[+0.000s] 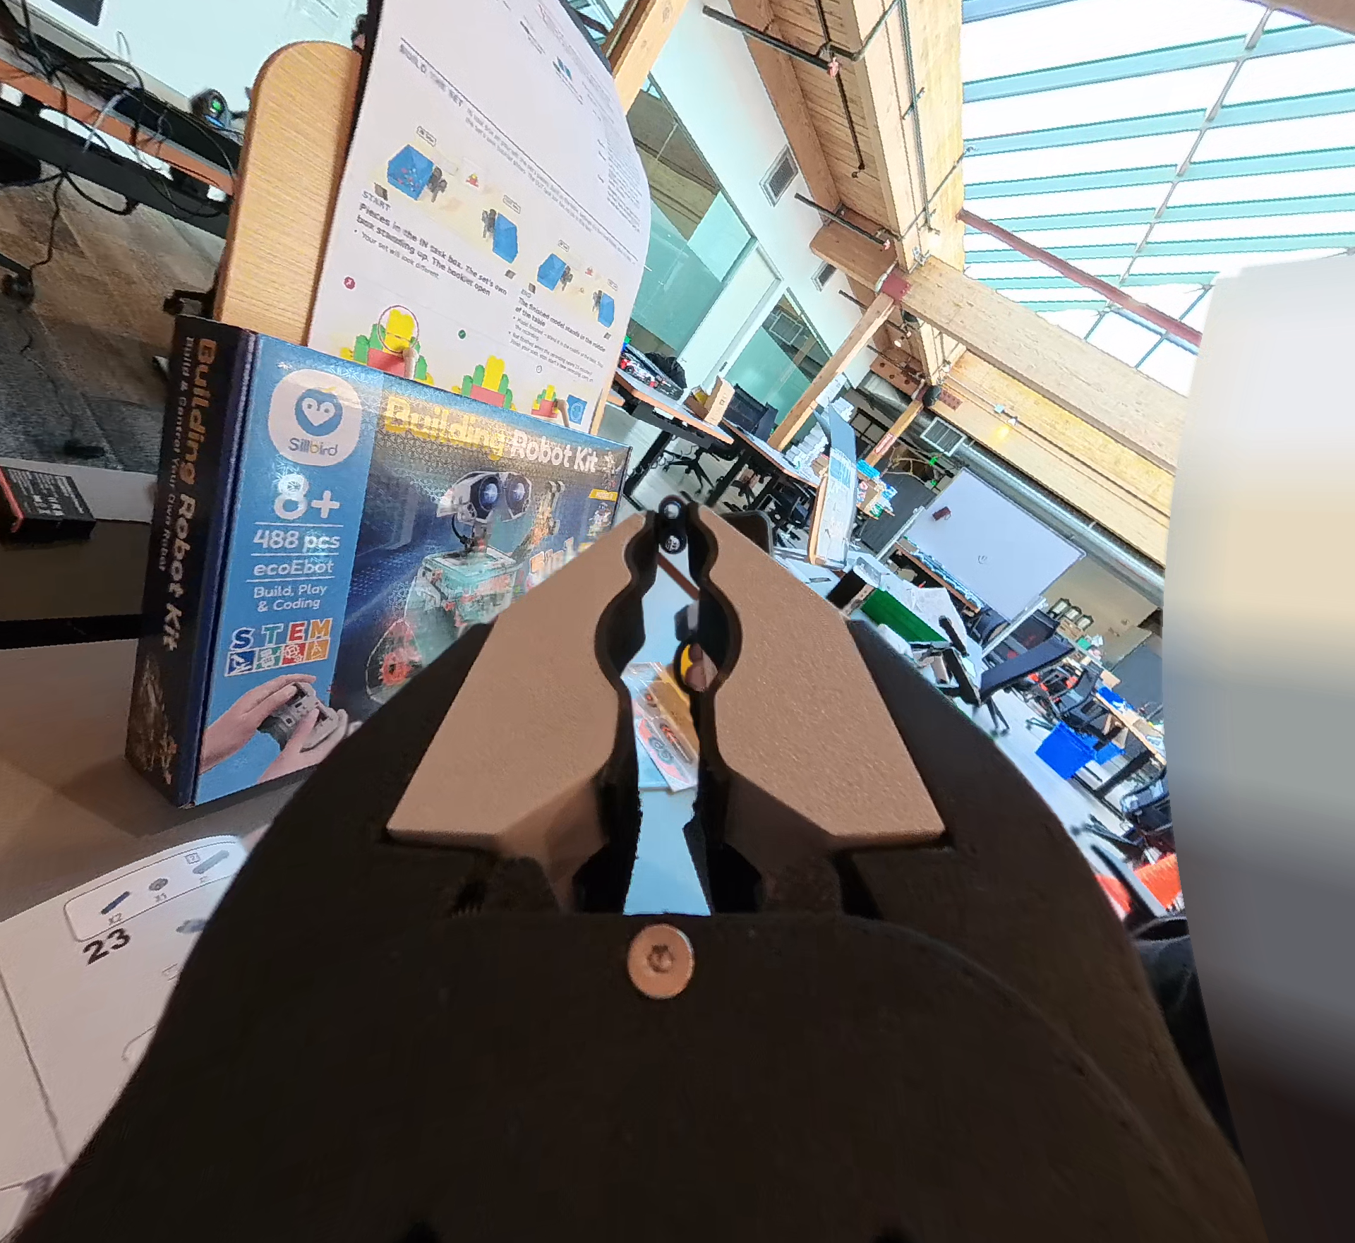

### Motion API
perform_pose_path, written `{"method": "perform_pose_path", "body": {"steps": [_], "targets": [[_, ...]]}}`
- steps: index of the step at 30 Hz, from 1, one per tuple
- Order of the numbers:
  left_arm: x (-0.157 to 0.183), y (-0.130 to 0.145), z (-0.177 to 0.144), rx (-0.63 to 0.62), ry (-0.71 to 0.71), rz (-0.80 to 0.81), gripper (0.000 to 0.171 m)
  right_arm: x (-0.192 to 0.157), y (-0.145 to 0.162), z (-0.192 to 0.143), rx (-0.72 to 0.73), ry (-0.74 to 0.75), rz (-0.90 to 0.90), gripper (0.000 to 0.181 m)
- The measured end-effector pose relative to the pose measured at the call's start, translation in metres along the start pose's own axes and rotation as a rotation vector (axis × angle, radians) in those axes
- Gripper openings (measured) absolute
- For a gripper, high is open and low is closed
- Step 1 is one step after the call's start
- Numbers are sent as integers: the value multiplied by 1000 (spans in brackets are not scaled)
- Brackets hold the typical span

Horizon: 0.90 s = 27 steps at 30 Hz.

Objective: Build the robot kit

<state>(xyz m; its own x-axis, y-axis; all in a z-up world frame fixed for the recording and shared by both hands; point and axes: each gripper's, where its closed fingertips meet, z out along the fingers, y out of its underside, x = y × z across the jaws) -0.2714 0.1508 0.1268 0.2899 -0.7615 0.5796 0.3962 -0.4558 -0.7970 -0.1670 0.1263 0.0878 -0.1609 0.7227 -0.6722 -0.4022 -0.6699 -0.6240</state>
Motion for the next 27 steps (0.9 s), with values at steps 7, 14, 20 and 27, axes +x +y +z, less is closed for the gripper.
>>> {"method": "perform_pose_path", "body": {"steps": [7, 14, 20, 27], "targets": [[28, 19, 19, -64, 219, -112, 5, -2, -5, 5, -17, 166, -240, 4], [56, 35, 33, -110, 404, -181, 5, -27, -6, 16, 13, 90, -249, 5], [68, 47, 40, -149, 463, -196, 4, -43, -3, 24, 28, -25, -167, 5], [71, 49, 41, -153, 512, -242, 5, -50, -2, 27, 34, -73, -141, 5]]}}
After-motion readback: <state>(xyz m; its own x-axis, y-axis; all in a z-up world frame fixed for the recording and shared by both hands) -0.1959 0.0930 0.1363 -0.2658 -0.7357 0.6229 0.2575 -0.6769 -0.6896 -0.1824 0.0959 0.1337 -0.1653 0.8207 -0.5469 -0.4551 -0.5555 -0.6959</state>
